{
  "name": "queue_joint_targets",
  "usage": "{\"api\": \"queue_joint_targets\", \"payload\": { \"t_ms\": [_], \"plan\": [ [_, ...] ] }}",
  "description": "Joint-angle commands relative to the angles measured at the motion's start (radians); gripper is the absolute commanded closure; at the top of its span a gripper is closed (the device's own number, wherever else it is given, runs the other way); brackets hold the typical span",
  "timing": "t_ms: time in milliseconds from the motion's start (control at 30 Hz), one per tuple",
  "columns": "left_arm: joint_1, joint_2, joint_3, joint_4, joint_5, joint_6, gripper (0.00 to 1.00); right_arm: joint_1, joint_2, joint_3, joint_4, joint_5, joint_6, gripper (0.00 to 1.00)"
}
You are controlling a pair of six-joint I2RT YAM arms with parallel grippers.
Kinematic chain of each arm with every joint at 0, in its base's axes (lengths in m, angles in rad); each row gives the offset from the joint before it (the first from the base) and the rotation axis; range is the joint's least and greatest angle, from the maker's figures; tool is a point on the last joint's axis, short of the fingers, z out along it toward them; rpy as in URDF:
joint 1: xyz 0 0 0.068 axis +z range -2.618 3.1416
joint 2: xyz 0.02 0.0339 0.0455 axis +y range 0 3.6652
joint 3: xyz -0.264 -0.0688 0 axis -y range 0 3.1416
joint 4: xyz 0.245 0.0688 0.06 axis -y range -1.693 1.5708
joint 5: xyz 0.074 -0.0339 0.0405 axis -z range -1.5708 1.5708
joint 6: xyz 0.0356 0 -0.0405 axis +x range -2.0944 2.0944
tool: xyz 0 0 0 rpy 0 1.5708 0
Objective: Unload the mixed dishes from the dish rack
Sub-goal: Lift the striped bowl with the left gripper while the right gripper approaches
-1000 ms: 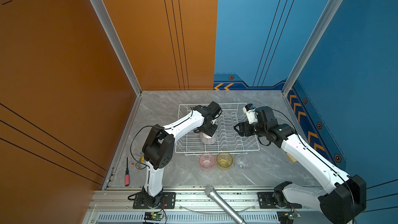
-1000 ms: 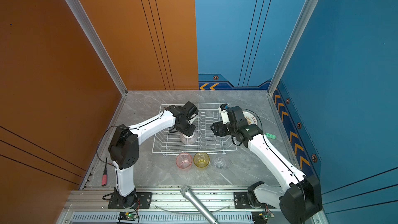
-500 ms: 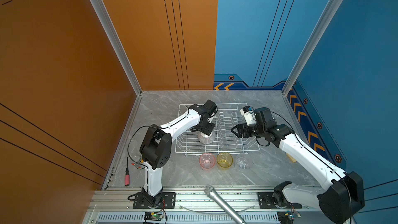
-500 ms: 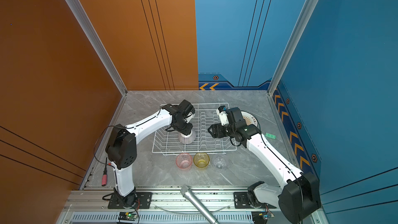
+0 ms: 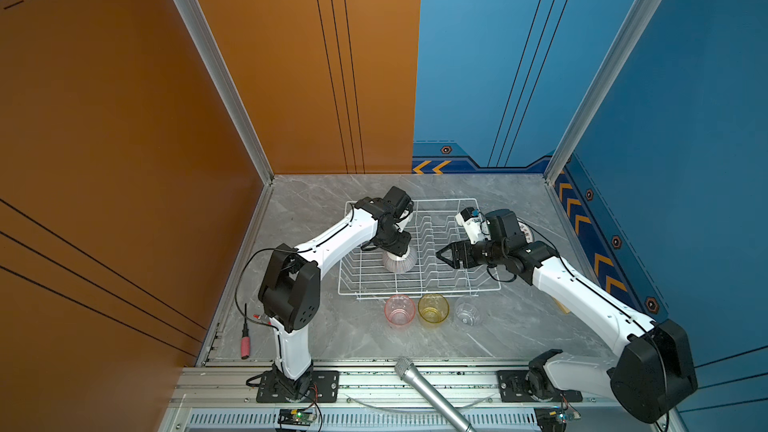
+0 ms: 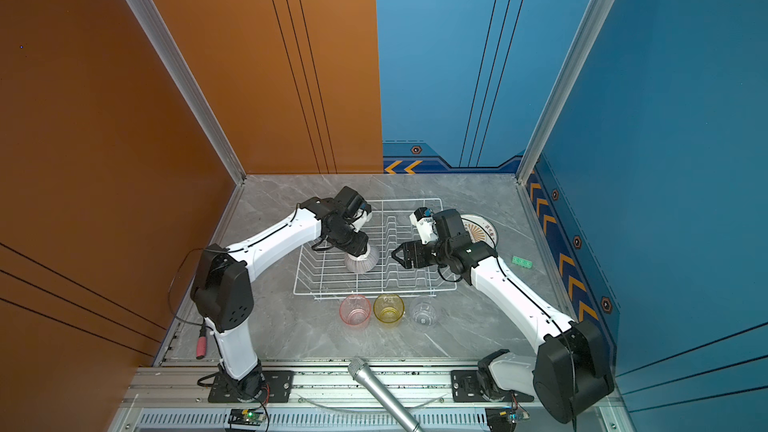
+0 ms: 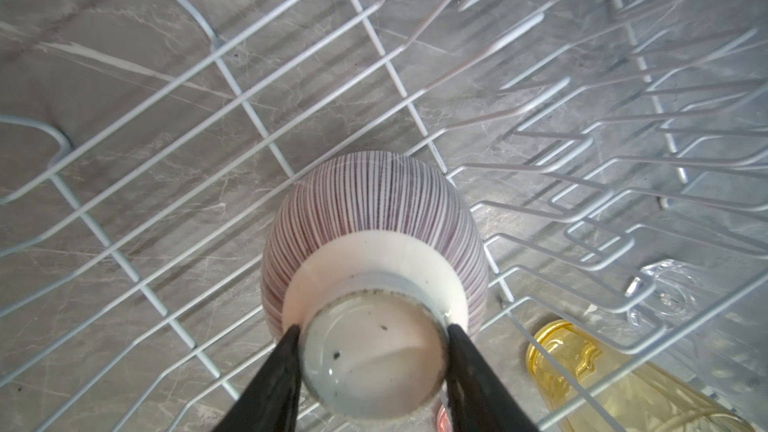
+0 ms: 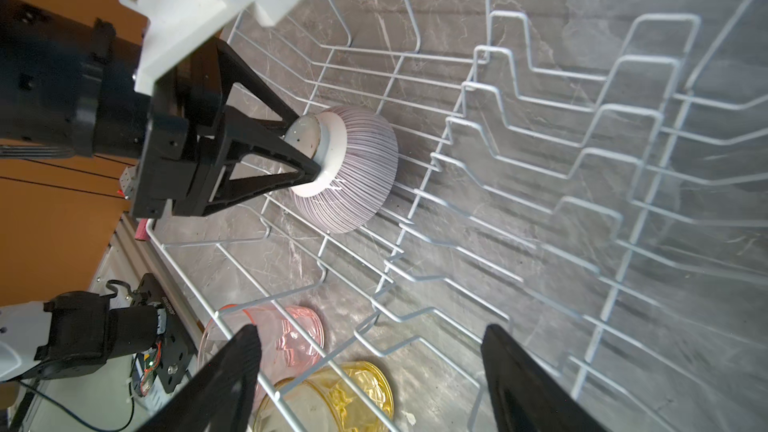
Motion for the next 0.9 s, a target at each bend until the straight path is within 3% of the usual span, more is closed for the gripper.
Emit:
{"api": "queue_joint_targets", "payload": {
  "t_ms": [0, 500, 700, 867],
  "plan": [
    [0.018, -0.056, -0.018, 0.035, 0.05, 0.01, 0.54, -0.009, 0.015, -0.019, 0.061, -0.087, 0.028, 0.19],
    [0.069, -0.148, -0.091, 0.133, 0.183, -0.012, 0.54, -0.011, 0.086, -0.059, 0.209, -0.276, 0.099, 0.31],
    [0.088, -0.172, -0.112, 0.18, 0.247, -0.025, 0.54, -0.022, 0.106, -0.112, 0.379, -0.355, 0.207, 0.48],
    [0.102, -0.191, -0.127, 0.22, 0.297, -0.037, 0.54, -0.024, 0.113, -0.134, 0.443, -0.379, 0.243, 0.54]
  ]
}}
